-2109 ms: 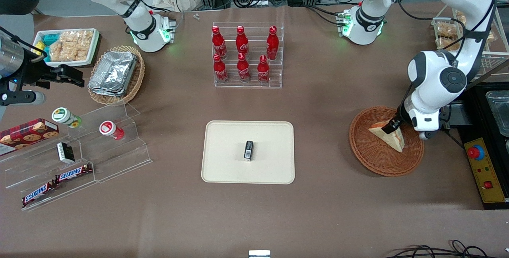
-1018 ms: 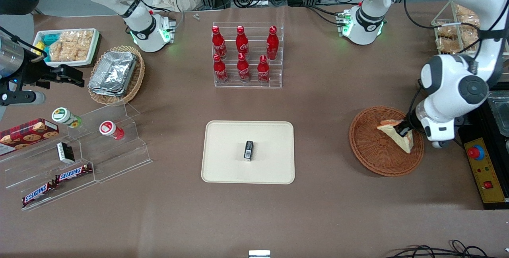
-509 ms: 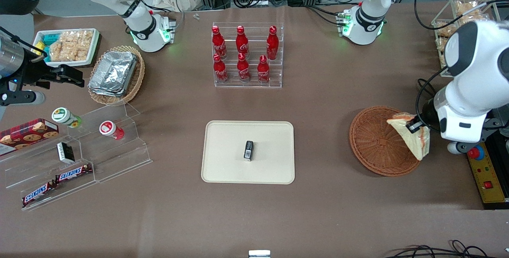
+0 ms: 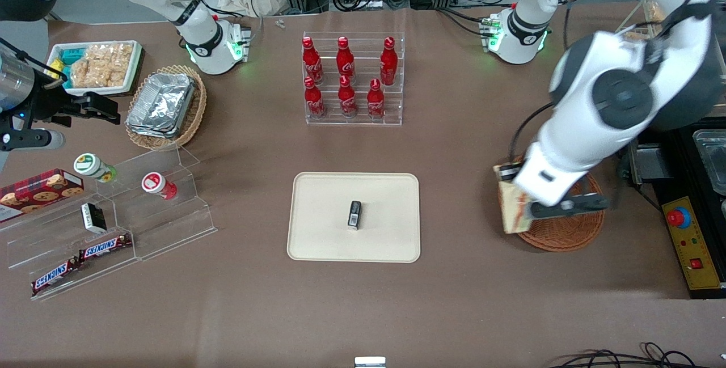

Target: Place sandwich from basket to tray

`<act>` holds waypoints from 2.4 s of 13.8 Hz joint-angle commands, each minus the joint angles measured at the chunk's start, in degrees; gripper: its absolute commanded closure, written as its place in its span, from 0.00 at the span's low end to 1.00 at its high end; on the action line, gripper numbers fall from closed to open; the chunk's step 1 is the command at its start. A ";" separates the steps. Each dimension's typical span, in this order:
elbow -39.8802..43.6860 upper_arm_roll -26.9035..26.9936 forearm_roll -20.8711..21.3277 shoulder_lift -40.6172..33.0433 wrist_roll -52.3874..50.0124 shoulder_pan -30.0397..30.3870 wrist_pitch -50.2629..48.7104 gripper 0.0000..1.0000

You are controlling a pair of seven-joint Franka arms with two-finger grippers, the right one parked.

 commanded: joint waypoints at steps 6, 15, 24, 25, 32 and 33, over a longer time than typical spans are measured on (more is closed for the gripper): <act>8.69 0.79 9.47 20.84 -4.04 -12.42 16.90 1.00; 6.59 0.79 13.34 27.01 -18.99 -17.86 21.07 1.00; 5.71 0.88 15.89 23.25 -19.80 -17.69 20.10 0.00; 4.66 0.88 15.89 21.32 -20.06 -17.69 18.45 0.01; -12.89 -0.17 13.97 -2.65 -20.25 -9.89 12.36 0.01; -17.02 -0.18 13.44 -7.13 -18.67 -8.56 12.45 0.02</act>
